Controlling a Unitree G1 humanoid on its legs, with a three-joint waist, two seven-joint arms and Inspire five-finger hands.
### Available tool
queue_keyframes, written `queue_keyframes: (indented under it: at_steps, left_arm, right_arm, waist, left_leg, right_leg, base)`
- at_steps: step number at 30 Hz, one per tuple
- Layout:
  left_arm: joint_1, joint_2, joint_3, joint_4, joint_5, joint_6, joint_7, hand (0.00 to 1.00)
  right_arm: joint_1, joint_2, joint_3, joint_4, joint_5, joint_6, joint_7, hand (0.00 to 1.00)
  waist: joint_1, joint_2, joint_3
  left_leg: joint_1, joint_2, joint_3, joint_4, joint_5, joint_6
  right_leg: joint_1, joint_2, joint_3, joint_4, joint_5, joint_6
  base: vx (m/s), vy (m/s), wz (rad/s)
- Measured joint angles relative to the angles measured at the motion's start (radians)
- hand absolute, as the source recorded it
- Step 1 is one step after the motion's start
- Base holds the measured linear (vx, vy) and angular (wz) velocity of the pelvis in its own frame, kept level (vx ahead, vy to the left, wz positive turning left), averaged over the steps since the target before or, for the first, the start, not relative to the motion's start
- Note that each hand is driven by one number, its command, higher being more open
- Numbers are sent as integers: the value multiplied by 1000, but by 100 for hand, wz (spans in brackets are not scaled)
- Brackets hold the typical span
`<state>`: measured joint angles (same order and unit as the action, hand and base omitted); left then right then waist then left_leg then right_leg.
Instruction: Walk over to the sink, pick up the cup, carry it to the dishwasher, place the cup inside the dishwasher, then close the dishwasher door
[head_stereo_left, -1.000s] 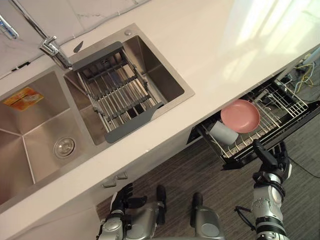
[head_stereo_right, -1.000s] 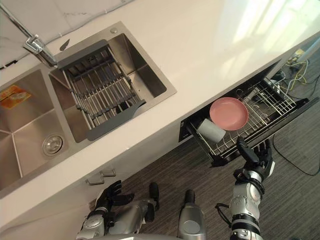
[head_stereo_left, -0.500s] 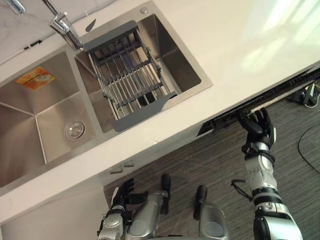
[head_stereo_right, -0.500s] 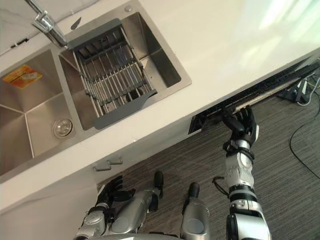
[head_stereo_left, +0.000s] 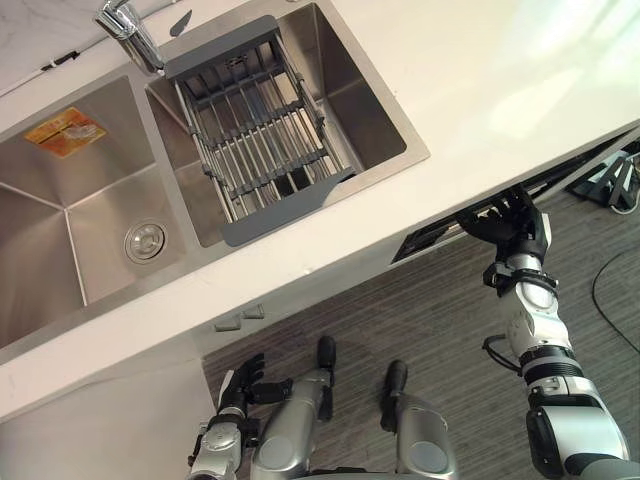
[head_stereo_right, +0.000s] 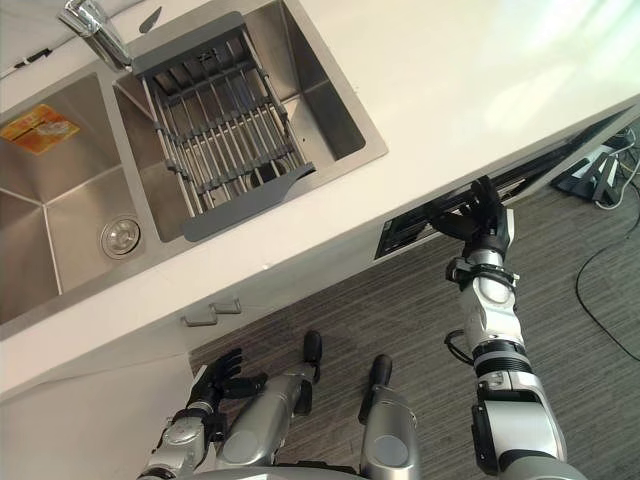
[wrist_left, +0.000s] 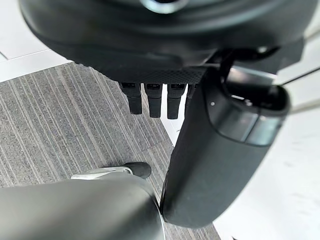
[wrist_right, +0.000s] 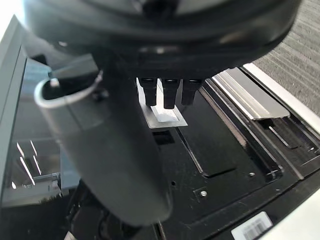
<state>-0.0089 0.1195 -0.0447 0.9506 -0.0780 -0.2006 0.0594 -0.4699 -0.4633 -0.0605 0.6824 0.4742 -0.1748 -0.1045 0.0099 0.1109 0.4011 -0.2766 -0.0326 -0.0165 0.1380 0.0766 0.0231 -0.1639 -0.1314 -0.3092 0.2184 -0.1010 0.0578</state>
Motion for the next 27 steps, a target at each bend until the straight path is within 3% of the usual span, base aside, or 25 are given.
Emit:
queue_keyframes:
  at_steps: [4,8,13,21,27]
  left_arm:
    - [-1,14,-4,7,4,6,-1,90]
    - [0,25,-3,38,42,14,-1,90]
    - [22,24,-2,48,68,24,-2,90]
    - [47,16,-2,77,80,43,-6,90]
    - [57,16,2,77,78,48,-14,90]
  right_arm:
    - [128,17,47,-94,-89,13,58,90]
    - [302,101,74,-207,-198,25,132,90]
    - [447,165,62,-242,-283,26,139,90]
    - [566,291,-52,-69,-405,41,101,90]
    - [595,340,-165,139,-384,57,77,90]
  waist:
    - [0,-31,-19]
    - [1,-75,-81]
    - [-4,-107,-152]
    - [-28,-119,-221]
    - [-29,-119,-233]
  left_leg:
    - [46,3,0,-38,10,-7]
    - [99,0,0,-84,17,-8]
    - [161,-13,0,-147,35,-1]
    - [245,-19,-1,-225,62,5]
    - [299,-19,-7,-230,62,4]
  right_leg:
    - [36,5,-1,-17,0,0]
    - [85,6,-5,-50,-1,1]
    - [127,-2,-6,-77,-2,6]
    - [187,-5,-8,-105,1,15]
    - [249,-3,-17,-117,1,16]
  base:
    - [29,-35,0]
    - [47,-24,3]
    - [29,8,1]
    - [9,2,0]
    - [-30,-7,3]
